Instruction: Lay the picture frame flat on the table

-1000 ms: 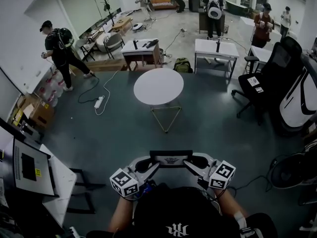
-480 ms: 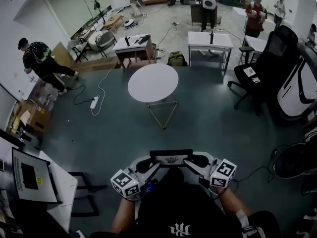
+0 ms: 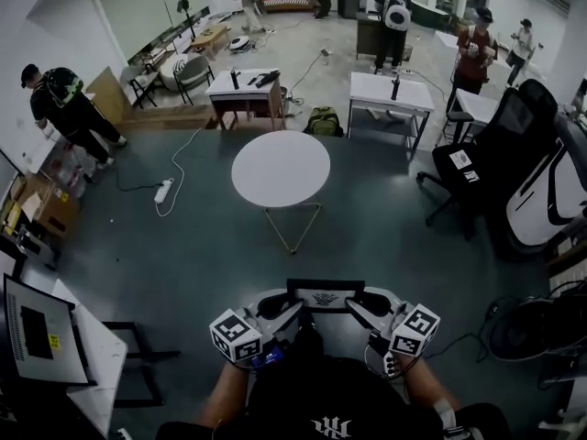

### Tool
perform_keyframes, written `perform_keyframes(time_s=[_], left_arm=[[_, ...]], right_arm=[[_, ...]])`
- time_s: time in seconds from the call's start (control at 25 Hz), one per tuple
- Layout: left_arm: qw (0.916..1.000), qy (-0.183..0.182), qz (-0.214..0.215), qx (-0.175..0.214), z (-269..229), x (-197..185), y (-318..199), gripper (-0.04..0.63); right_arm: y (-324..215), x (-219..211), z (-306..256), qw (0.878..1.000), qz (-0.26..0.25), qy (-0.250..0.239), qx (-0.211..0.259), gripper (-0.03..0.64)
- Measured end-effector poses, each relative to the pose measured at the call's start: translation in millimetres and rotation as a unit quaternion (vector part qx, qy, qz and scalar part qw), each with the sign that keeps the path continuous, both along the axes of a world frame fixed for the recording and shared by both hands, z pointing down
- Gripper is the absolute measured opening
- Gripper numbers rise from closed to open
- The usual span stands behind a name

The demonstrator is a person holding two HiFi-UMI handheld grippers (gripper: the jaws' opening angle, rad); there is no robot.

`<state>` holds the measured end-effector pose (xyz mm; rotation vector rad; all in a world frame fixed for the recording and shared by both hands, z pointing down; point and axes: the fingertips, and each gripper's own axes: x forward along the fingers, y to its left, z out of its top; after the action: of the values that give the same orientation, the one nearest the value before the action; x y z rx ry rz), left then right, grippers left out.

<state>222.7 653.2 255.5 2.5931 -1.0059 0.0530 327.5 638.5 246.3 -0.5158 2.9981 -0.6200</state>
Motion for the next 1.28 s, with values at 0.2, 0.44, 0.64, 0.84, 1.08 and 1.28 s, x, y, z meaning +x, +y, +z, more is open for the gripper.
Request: perform_keyframes(time_s=[0.2, 0.44, 0.64, 0.84, 1.08, 1.28], left_arm=[[0.9999, 0.005, -0.015, 0.000, -4, -24, -55, 0.094], [0.9997, -0.003, -0.022, 0.013, -21, -60, -115, 0.094], [0.9995, -0.001, -0.029, 0.016, -27, -94, -157, 0.094], [0.9991, 0.003, -0.037, 0.019, -24, -129, -189, 0.095], [0.9991, 0.015, -0.039, 0.006, -6, -148, -220, 0.095], [0.9996, 0.011, -0.022, -0.013, 8, -144, -245, 0.094]], right_arm=[[-57, -24, -6, 1.000, -0.017, 0.006, -0.003, 0.084], [-118, -61, -20, 1.000, -0.024, 0.003, 0.001, 0.083], [-160, -95, -28, 0.999, -0.031, 0.009, 0.006, 0.083], [-195, -129, -25, 0.999, -0.032, 0.012, 0.009, 0.084], [-226, -149, -9, 0.999, -0.037, 0.021, 0.002, 0.084], [-250, -145, 7, 0.999, -0.024, 0.023, -0.015, 0.086]])
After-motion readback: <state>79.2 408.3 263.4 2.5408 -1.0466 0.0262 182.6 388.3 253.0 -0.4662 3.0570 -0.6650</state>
